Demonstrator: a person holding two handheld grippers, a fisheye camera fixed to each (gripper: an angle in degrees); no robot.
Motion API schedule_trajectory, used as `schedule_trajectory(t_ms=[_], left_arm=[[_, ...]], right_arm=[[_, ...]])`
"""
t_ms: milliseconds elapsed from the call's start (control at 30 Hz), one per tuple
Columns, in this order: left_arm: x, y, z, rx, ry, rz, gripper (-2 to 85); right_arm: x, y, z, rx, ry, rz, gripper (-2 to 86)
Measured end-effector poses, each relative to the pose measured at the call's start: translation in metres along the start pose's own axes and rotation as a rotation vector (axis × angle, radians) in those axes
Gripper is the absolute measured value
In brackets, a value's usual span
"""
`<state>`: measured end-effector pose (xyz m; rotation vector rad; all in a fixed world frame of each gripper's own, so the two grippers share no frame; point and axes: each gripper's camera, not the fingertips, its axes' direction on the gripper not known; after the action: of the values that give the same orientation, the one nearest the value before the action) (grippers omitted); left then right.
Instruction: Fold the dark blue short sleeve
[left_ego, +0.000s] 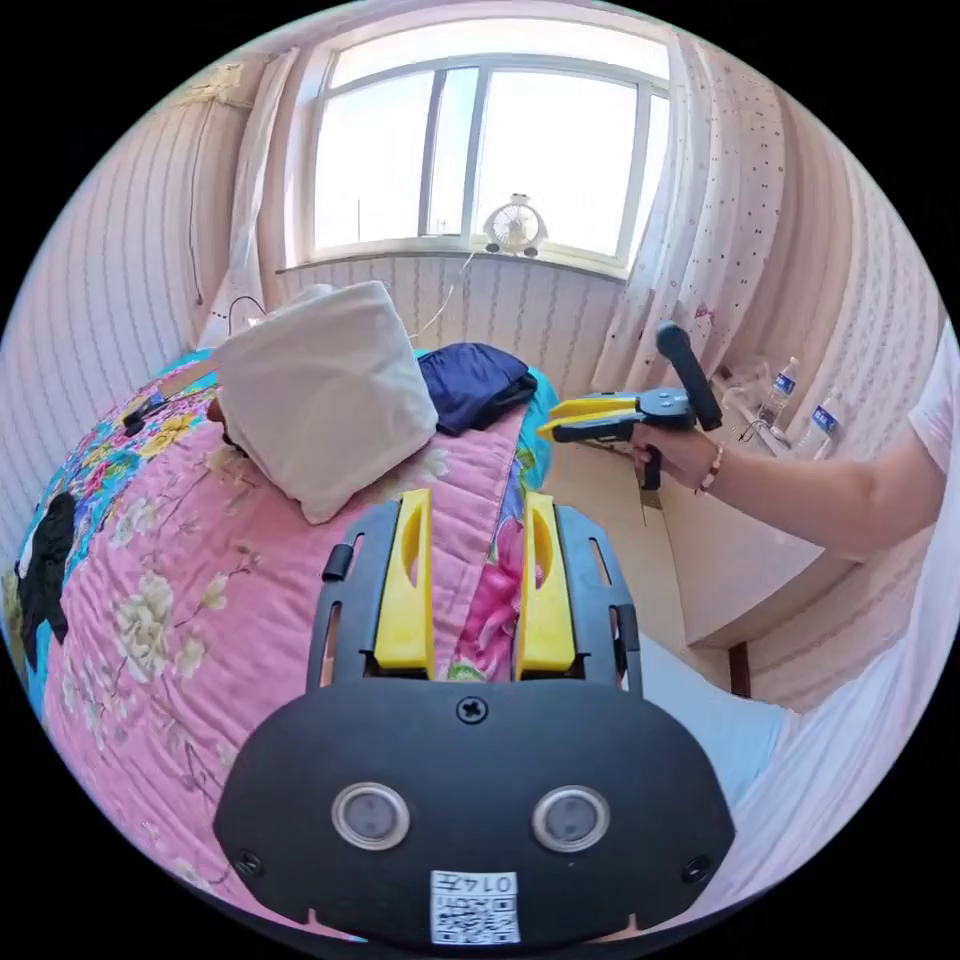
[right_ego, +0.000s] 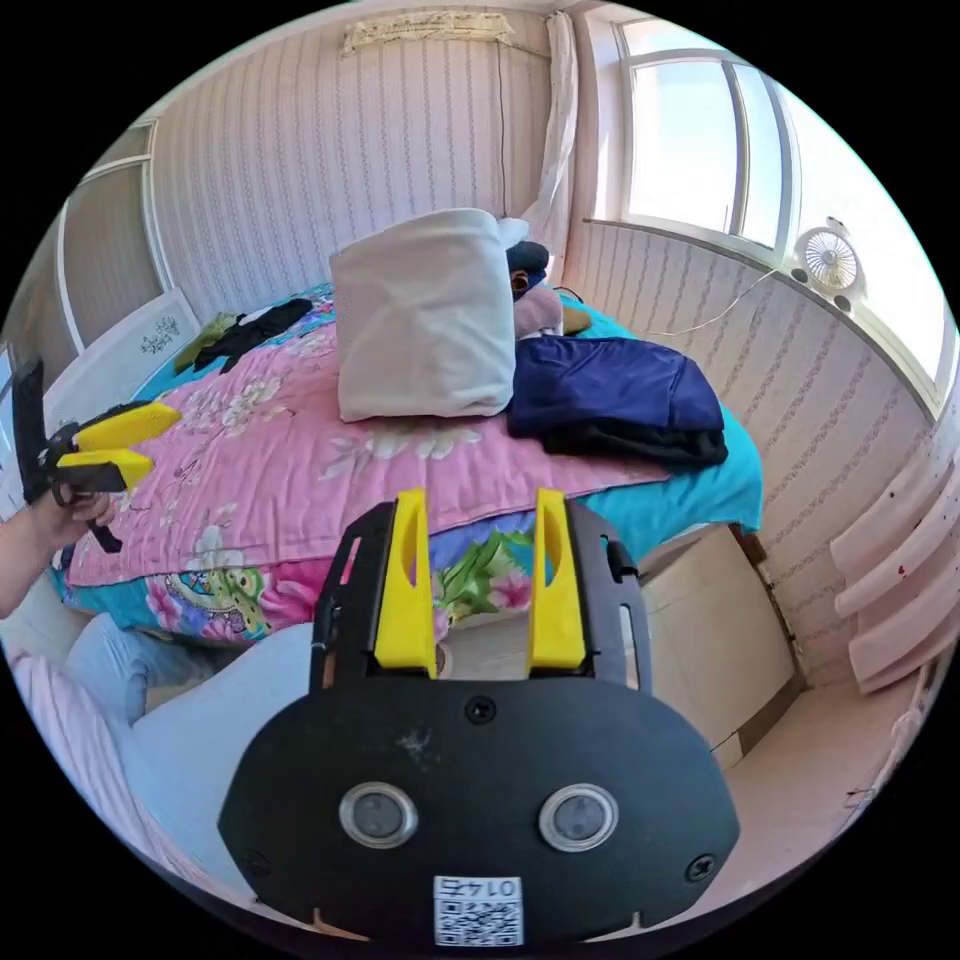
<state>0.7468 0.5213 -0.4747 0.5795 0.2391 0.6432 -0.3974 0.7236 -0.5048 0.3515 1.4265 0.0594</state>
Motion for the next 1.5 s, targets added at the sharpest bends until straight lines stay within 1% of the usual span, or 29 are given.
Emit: schedule_trajectory(t_ms=[33, 100, 133, 200, 300, 367, 400, 433, 500, 600, 667, 733, 833, 900, 967, 1067, 1133, 1233, 1333, 1400, 1433, 1500], left_arm=[[0.001, -0.011, 0.019, -0.016, 0.001, 0.004, 12.8], [-0.001, -0.056, 0.091, -0.064, 0.023, -0.015, 12.5], [-0.002, -0.068, 0.108, -0.068, 0.025, -0.020, 12.5], [-0.005, -0.110, 0.172, -0.096, 0.042, -0.038, 12.2], [-0.008, -0.151, 0.243, -0.135, 0.031, -0.029, 12.0], [-0.012, -0.168, 0.280, -0.170, -0.016, -0.032, 12.0], [-0.017, -0.175, 0.303, -0.206, -0.038, -0.044, 11.9], [-0.020, -0.178, 0.314, -0.230, -0.046, -0.055, 11.7], [-0.031, -0.182, 0.348, -0.310, -0.062, -0.107, 9.5], [-0.037, -0.182, 0.354, -0.299, -0.048, -0.092, 5.4], [-0.042, -0.180, 0.349, -0.282, -0.003, -0.103, 2.2], [-0.043, -0.180, 0.336, -0.241, 0.041, -0.103, 0.4], [-0.031, -0.178, 0.292, -0.157, 0.108, -0.042, -0.6], [-0.014, -0.164, 0.243, -0.077, 0.136, 0.056, -0.9], [-0.005, -0.146, 0.205, -0.031, 0.180, 0.084, -0.9], [-0.004, -0.102, 0.140, 0.016, 0.279, 0.048, -1.0], [-0.010, -0.067, 0.103, 0.028, 0.292, 0.000, -1.0], [-0.032, -0.002, 0.038, 0.025, 0.207, -0.085, -1.0], [-0.072, 0.058, -0.037, 0.058, 0.113, -0.251, -1.0], [-0.103, 0.099, -0.112, 0.159, 0.003, -0.362, -1.0], [-0.110, 0.108, -0.134, 0.187, -0.033, -0.379, -1.0], [-0.126, 0.138, -0.219, 0.291, -0.172, -0.397, -1.0]], right_arm=[[0.021, -0.009, 0.016, -0.003, 0.010, 0.009, 14.0], [0.053, -0.023, 0.041, -0.026, 0.032, 0.038, 13.6], [0.073, -0.031, 0.057, -0.028, 0.034, 0.056, 13.5], [0.099, -0.041, 0.083, -0.039, 0.047, 0.066, 13.5], [0.136, -0.049, 0.136, -0.140, 0.065, 0.102, 13.6], [0.166, -0.042, 0.179, -0.241, -0.011, 0.189, 13.4], [0.172, -0.038, 0.185, -0.229, -0.034, 0.204, 13.1], [0.181, -0.029, 0.191, -0.170, -0.064, 0.213, 12.5], [0.190, -0.018, 0.200, -0.126, -0.072, 0.227, 10.9], [0.193, -0.006, 0.211, -0.088, -0.041, 0.192, 8.8], [0.201, -0.004, 0.210, -0.085, -0.095, 0.205, 6.0], [0.207, -0.004, 0.200, -0.054, -0.156, 0.231, 3.8], [0.202, -0.001, 0.168, 0.012, -0.139, 0.207, 2.3], [0.192, 0.007, 0.140, 0.085, -0.150, 0.190, 1.8], [0.176, 0.021, 0.108, 0.139, -0.189, 0.170, 1.4], [0.148, 0.038, 0.081, 0.136, -0.269, 0.167, 1.2], [0.122, 0.043, 0.071, 0.130, -0.345, 0.139, 1.1], [0.062, 0.036, 0.072, 0.076, -0.475, 0.062, 1.0], [-0.018, 0.008, 0.091, -0.008, -0.583, -0.071, 0.9], [-0.072, -0.016, 0.101, -0.015, -0.684, -0.158, 0.9], [-0.108, -0.035, 0.102, 0.006, -0.761, -0.215, 0.9], [-0.161, -0.067, 0.098, 0.053, -0.860, -0.281, 0.9]])
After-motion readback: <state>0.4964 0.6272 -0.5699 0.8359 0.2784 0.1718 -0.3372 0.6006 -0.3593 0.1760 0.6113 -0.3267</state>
